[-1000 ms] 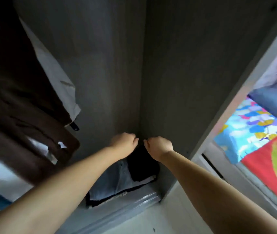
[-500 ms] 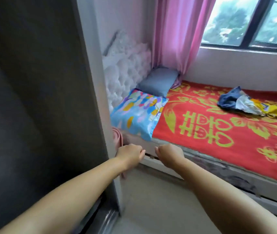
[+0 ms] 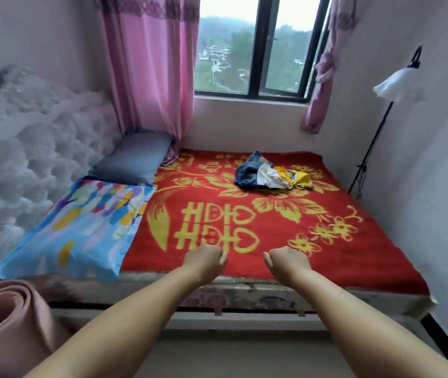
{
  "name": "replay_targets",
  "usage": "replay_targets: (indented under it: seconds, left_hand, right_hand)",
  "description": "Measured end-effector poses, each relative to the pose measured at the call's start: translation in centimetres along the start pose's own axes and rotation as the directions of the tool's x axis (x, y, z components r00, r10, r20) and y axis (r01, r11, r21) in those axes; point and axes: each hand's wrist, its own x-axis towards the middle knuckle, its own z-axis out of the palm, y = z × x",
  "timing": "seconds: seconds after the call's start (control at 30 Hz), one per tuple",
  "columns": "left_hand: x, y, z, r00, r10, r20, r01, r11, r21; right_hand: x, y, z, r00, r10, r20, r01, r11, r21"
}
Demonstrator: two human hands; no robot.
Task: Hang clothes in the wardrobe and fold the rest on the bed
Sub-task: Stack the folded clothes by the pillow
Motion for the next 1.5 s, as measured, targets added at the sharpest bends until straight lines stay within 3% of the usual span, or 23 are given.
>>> replay_targets:
  seconds: [0.2,0.43,0.67,0.93,1.07,1.3,1.5]
  left_hand:
    - [9.1,3.5,0.3,0.998,0.051,0.025,-0.051,0.999,-0.002]
    - [21.6,0.9,-0.3,0.998,0.048,0.037,-0.048,0.999,0.015]
    - [36.7,0.3,-3.5,0.994,0.094,0.055,-0.096,0.995,0.037]
    - [48.0,2.5,0.7,0.972,0.137,0.189,-0.155,0.984,0.085]
    - [54.0,4.0,3.2,0.969,0.089,0.229,-0.111,0.990,0.085]
    - [64.3,6.8,9.9,0.936,-0.116,0.331,0.082,0.990,0.113]
    - [73.3,7.3,15.7,0.914,-0.123,0.386,0.076,0.988,0.135]
  right_hand:
    - [6.4,6.8,-0.1,0.995,0.091,0.027,-0.092,0.995,0.027]
    - [17.2,8.1,0.8,0.994,0.108,0.017,-0.108,0.993,0.051]
    - [28.9,12.5,-1.4,0.971,0.234,-0.045,-0.231,0.971,0.055]
    - [37.4,19.4,2.8,0.946,0.312,0.091,-0.318,0.946,0.065]
    - [42.5,24.0,4.9,0.939,0.288,0.186,-0.308,0.948,0.085]
    - [52.7,33.8,11.6,0.927,0.174,0.333,-0.220,0.970,0.107]
    - [62.8,37.7,18.9,0.924,0.124,0.362,-0.190,0.970,0.154]
